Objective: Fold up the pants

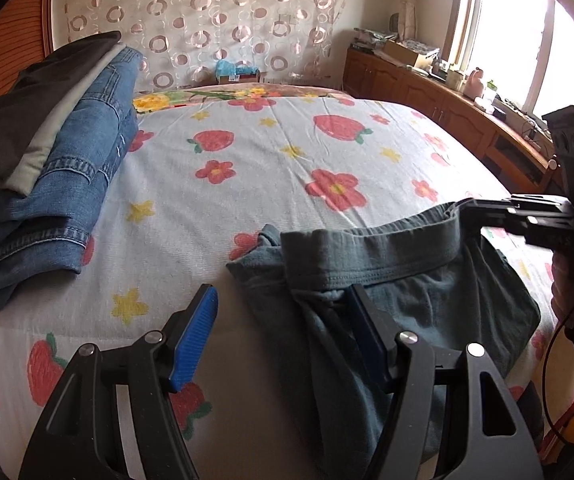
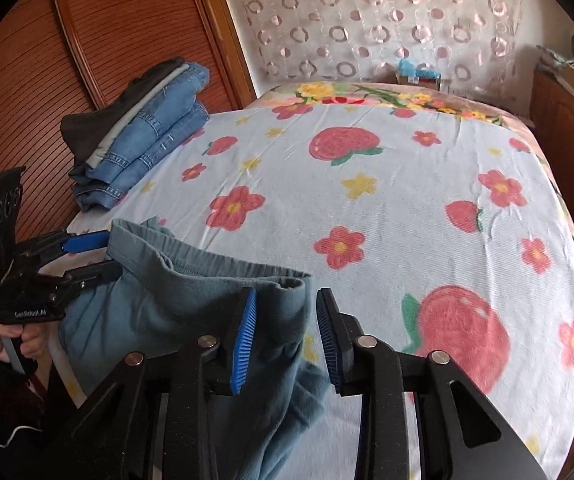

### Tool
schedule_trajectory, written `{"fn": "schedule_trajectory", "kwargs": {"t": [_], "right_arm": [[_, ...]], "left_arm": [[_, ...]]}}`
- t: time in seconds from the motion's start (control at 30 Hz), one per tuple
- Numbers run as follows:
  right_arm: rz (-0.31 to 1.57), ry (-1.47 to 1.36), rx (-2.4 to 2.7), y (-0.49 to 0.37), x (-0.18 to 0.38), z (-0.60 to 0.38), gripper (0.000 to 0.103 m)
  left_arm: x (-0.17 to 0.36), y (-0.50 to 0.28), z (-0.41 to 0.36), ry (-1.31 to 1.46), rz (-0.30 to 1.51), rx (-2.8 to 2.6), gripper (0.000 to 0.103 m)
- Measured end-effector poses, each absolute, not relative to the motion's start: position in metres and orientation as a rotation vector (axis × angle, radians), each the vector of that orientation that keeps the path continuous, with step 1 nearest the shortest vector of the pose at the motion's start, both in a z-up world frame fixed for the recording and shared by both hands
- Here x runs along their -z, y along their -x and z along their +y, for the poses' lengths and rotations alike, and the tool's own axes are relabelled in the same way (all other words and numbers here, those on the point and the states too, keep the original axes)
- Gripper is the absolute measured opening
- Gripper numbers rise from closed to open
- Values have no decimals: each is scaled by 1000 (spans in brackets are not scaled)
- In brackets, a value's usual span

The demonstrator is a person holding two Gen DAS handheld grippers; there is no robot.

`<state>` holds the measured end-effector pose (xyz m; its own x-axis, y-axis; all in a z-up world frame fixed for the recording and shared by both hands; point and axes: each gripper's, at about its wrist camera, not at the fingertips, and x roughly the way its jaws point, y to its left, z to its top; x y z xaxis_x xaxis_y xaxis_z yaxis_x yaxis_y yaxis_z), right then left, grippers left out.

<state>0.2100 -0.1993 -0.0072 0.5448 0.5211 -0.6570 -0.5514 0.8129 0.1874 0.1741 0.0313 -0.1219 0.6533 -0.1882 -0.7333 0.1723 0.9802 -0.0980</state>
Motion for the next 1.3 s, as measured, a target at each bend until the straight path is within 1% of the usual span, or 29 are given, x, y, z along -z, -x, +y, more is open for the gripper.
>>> {"fn": "schedule_trajectory", "kwargs": {"t": [0.07, 0.27, 0.33, 0.37, 0.4, 0.47, 0.57, 0.8, 1.0, 1.27, 1.3], "right_arm": [[736, 40, -566, -216, 3, -204, 8], [740, 2, -524, -214, 8, -201, 9], [744, -15, -525, -211, 9, -204, 17], [739, -22, -518, -208, 8, -207, 26], [733, -25, -512, -203, 7, -211, 31], [728, -26, -508, -191, 6, -218, 33], [737, -22, -498, -176, 8, -224, 43], [770, 2, -486, -159, 19, -226, 43], [747, 1, -491, -156, 19, -218, 43], [708, 83, -452, -154, 25, -204, 43], [702, 90, -443, -152, 26, -204, 40]], "left_arm": [[122, -174, 34, 27, 828, 198, 67], [127, -180, 37, 35, 840, 190, 67], [127, -179, 37, 40, 840, 193, 67], [127, -179, 37, 41, 839, 193, 67], [127, -179, 37, 42, 839, 194, 67], [127, -180, 37, 43, 839, 195, 67], [128, -180, 37, 47, 840, 199, 67], [130, -181, 38, 60, 840, 206, 67], [131, -181, 38, 63, 842, 210, 67], [131, -180, 39, 71, 839, 219, 67], [131, -180, 39, 74, 838, 220, 67]]}}
